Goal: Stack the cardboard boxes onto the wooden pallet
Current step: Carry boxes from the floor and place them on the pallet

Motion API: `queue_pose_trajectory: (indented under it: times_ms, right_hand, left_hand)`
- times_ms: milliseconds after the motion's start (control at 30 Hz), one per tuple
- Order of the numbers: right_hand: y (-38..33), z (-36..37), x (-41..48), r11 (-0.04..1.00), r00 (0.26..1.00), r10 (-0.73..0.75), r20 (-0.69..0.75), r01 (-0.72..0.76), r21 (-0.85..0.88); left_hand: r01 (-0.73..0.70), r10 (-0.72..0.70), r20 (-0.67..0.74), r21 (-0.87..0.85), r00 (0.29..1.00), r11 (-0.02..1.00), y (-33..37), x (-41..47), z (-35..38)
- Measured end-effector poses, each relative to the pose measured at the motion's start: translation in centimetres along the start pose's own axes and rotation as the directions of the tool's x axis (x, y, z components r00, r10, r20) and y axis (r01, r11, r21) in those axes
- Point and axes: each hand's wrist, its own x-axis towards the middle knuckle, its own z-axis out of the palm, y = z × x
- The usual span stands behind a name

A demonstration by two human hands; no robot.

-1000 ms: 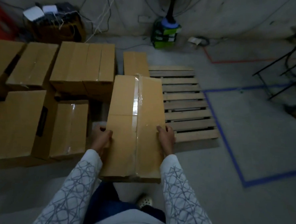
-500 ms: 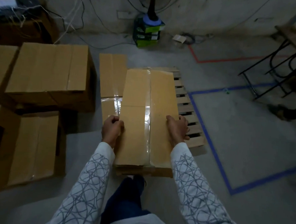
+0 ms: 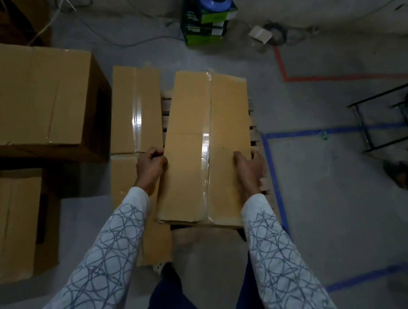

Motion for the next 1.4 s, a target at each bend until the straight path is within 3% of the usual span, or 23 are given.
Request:
queue_pose_trajectory:
  times_ms: [167, 467, 667, 767, 833, 900, 967, 1000, 1033, 1100, 1233, 1400]
  right_hand:
    - [-1.5, 8.0, 15.2, 0.994, 0.993, -0.048, 0.109, 0.058, -0.097]
    - [4.4, 27.3, 42.7, 0.975, 0.971, -0.076, 0.226, 0.120, -0.186]
    - [9.7, 30.6, 48.1, 0.960, 0.906, -0.072, 0.416, 0.177, -0.217]
    - [12.2, 29.5, 46.1, 0.943, 0.916, 0.069, 0.395, 0.069, -0.325]
    - [13.4, 28.6, 43.8, 0.934, 0.926, 0.165, 0.341, -0.035, -0.355]
    - [14.9, 27.8, 41.6, 0.930, 0.921, 0.195, 0.337, -0.065, -0.362]
    - [16.3, 27.2, 39.7, 0.937, 0.903, 0.218, 0.369, -0.087, -0.339]
    - [16.7, 27.0, 38.9, 0.941, 0.894, 0.222, 0.390, -0.092, -0.325]
    - [16.8, 26.9, 38.3, 0.947, 0.887, 0.219, 0.407, -0.093, -0.308]
    - [16.8, 27.0, 38.0, 0.958, 0.888, 0.195, 0.416, -0.081, -0.275]
    - [17.7, 27.8, 39.1, 0.968, 0.890, 0.176, 0.420, -0.080, -0.238]
    - [17.5, 28.9, 38.5, 0.971, 0.839, 0.222, 0.496, -0.145, -0.190]
  left_hand:
    - [-0.070, 0.083, -0.051, 0.217, 0.995, 0.974, -0.4, 13.9, 6.0]
    - [0.107, -0.062, -0.164, 0.276, 0.984, 0.955, -13.1, 41.8, 14.3]
    - [0.015, 0.084, -0.227, 0.401, 0.970, 0.916, -16.3, 46.1, 17.7]
    - [0.040, 0.165, -0.380, 0.477, 0.910, 0.878, -16.6, 42.0, 20.5]
    - [0.167, 0.009, -0.564, 0.259, 0.826, 0.951, -17.6, 37.7, 22.9]
    - [0.353, -0.370, -0.625, -0.158, 0.687, 0.922, -18.5, 34.2, 24.8]
    - [0.486, -0.705, -0.397, -0.524, 0.588, 0.700, -19.5, 32.4, 25.9]
    - [0.503, -0.771, -0.266, -0.628, 0.578, 0.594, -19.8, 31.9, 26.0]
    - [0.506, -0.791, -0.166, -0.688, 0.589, 0.521, -20.1, 32.0, 25.9]
    - [0.488, -0.753, -0.069, -0.722, 0.655, 0.491, -20.8, 32.8, 25.0]
    - [0.449, -0.734, -0.027, -0.775, 0.679, 0.444, -21.5, 35.2, 22.7]
    - [0.427, -0.727, -0.076, -0.765, 0.683, 0.482, -20.8, 36.0, 21.7]
